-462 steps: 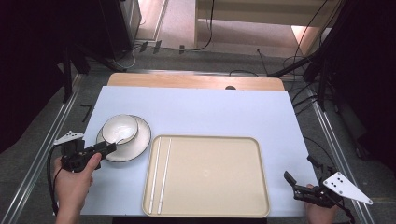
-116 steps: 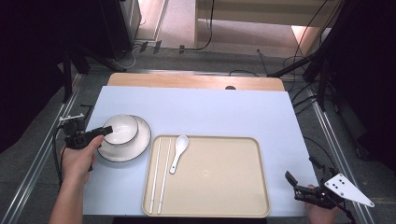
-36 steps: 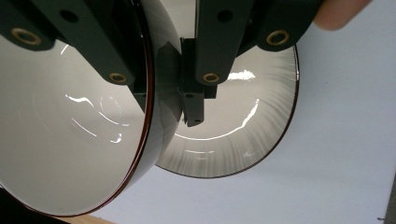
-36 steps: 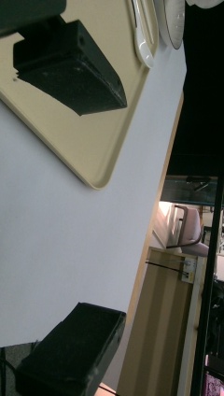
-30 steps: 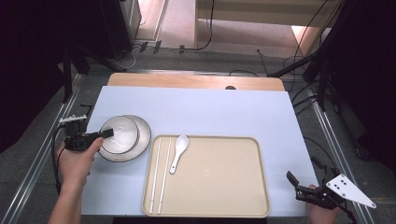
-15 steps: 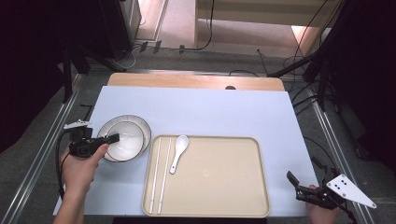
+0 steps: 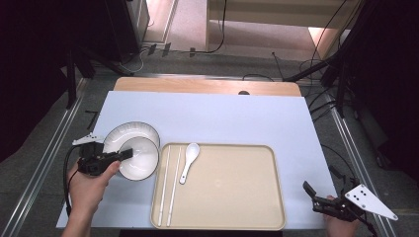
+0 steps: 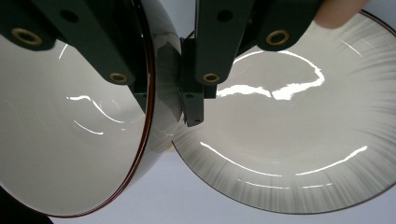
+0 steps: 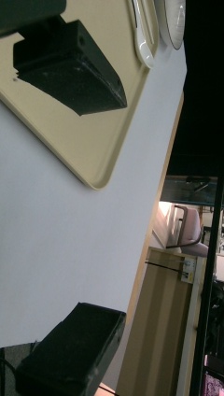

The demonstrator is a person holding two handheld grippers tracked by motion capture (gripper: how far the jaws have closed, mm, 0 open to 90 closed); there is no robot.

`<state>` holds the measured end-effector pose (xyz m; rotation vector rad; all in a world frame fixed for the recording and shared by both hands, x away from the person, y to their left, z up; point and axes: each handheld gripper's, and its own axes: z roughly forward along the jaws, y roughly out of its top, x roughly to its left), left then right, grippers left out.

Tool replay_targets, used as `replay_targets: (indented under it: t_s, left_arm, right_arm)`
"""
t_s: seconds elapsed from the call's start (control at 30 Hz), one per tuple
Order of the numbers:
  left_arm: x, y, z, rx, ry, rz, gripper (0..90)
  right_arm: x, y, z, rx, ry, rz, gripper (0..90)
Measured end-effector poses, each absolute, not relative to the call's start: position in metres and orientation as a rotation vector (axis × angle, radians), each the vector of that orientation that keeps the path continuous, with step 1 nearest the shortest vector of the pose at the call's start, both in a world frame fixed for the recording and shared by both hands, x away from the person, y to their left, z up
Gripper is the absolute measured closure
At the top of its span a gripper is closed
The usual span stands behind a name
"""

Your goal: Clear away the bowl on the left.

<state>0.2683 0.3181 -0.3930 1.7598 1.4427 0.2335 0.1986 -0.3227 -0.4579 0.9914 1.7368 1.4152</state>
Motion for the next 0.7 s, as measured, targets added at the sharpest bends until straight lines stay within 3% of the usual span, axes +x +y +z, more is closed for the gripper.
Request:
replay_targets:
  t_s: [0.7]
  left_arm:
    - [0.247, 0.275, -0.397, 1.863, 1.314, 0.111, 83.1]
  right_arm:
    - [0.197, -0.323, -0.457, 0.993, 1.736, 1.418, 2.5]
